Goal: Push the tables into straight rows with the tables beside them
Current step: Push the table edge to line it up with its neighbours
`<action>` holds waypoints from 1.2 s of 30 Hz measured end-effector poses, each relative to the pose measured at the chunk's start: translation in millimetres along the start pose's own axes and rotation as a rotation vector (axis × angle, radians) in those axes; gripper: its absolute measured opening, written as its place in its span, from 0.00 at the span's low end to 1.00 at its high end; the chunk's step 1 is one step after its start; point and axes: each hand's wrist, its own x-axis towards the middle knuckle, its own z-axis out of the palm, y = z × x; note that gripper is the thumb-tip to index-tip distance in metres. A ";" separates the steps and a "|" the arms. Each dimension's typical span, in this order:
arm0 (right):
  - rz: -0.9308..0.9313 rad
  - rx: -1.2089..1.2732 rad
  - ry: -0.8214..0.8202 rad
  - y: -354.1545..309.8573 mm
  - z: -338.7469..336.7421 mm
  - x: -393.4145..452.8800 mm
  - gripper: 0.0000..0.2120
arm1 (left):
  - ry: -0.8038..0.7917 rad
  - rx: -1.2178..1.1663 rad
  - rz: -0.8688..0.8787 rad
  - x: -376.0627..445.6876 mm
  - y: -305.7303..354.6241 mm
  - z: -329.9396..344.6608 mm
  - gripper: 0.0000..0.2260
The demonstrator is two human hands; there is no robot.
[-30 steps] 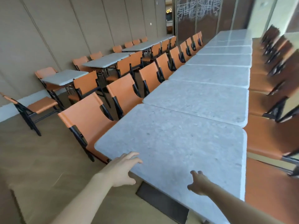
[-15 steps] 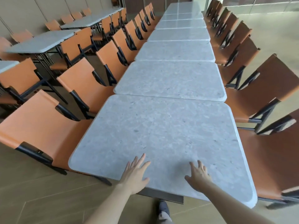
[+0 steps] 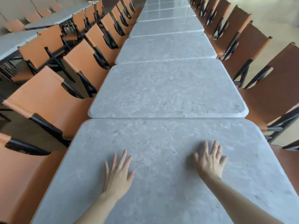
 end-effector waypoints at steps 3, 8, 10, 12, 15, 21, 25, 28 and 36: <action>0.045 -0.033 0.060 -10.0 23.5 11.9 0.38 | 0.068 -0.031 -0.058 59.5 1.3 0.3 0.40; 0.028 -0.071 0.076 -6.3 31.4 9.5 0.40 | 0.111 -0.051 -0.178 91.3 7.5 16.8 0.42; 0.028 -0.116 0.091 -8.1 29.6 13.1 0.39 | 0.127 -0.050 -0.182 94.5 7.8 22.2 0.39; 0.007 -0.126 0.100 -9.6 28.2 11.3 0.39 | 0.128 -0.041 -0.162 96.3 7.3 22.8 0.34; -0.017 -0.076 0.104 -6.7 34.2 12.9 0.39 | 0.172 -0.060 -0.161 99.7 4.6 27.9 0.32; 0.072 -0.104 0.159 -19.8 34.0 22.1 0.43 | 0.189 -0.032 -0.267 110.3 11.9 27.9 0.42; 0.082 -0.169 0.128 -20.1 22.8 25.5 0.44 | 0.239 0.007 -0.187 113.4 15.3 25.5 0.35; -0.008 -0.087 0.192 -19.8 28.3 24.0 0.40 | 0.247 0.265 -0.088 139.7 -32.2 57.9 0.34; 0.037 -0.141 0.126 -20.5 19.3 29.1 0.41 | 0.217 -0.022 -0.176 120.7 11.8 16.7 0.33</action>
